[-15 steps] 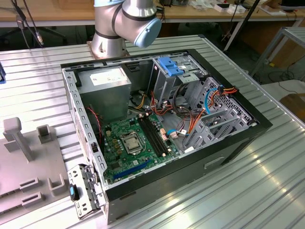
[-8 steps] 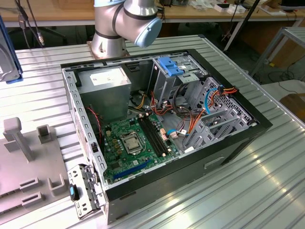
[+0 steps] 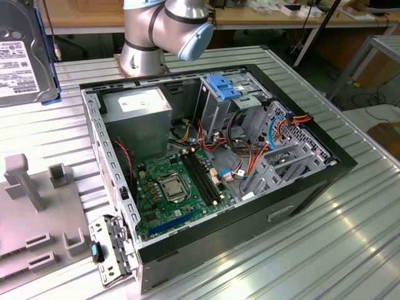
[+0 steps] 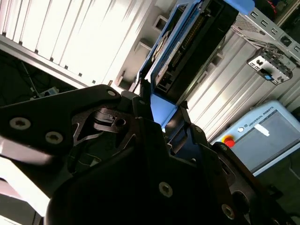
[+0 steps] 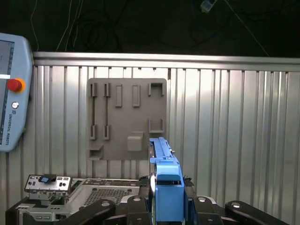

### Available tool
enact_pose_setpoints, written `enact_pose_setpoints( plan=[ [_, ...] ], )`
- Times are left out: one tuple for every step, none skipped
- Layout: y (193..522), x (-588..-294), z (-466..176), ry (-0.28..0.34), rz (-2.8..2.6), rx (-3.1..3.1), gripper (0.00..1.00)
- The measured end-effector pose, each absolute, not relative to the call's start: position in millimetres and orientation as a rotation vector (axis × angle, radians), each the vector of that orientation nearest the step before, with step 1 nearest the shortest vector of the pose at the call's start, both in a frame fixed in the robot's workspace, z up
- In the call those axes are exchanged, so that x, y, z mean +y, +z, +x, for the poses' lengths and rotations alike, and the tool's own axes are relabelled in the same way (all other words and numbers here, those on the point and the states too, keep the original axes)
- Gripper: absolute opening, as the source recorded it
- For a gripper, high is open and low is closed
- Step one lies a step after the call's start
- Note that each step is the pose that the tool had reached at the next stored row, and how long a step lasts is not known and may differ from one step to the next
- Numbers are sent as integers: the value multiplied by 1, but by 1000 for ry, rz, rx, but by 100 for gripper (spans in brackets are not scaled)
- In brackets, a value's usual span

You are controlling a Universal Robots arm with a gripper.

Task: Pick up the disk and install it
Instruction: 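Pick up the disk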

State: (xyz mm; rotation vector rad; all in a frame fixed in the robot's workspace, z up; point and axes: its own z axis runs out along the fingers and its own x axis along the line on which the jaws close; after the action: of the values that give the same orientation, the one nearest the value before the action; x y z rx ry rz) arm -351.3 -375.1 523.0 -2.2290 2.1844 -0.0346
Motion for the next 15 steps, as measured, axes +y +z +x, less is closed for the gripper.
enact_pose_setpoints(
  plan=[
    [523,-375,-346,-35,-2229,2184,37],
    [523,-375,-340,-35,-2229,2184,37],
    [523,-375,-334,-35,-2229,2184,37],
    [523,-375,-329,-35,-2229,2184,37],
    [523,-375,-325,-35,-2229,2184,37],
    [523,-375,-322,-35,-2229,2185,37],
    [523,-375,-316,-35,-2229,2185,37],
    [523,-375,-312,-35,-2229,2184,37],
    [523,-375,-308,-35,-2229,2184,37],
    [523,-375,-304,-35,-2229,2184,37],
    [522,-375,-301,-35,-2229,2184,37],
    [522,-375,-297,-35,-2229,2184,37],
    [522,-375,-294,-35,-2229,2184,37],
    [522,-375,-284,-35,-2229,2185,37],
    [522,-375,-281,-35,-2229,2184,37]
  ],
)
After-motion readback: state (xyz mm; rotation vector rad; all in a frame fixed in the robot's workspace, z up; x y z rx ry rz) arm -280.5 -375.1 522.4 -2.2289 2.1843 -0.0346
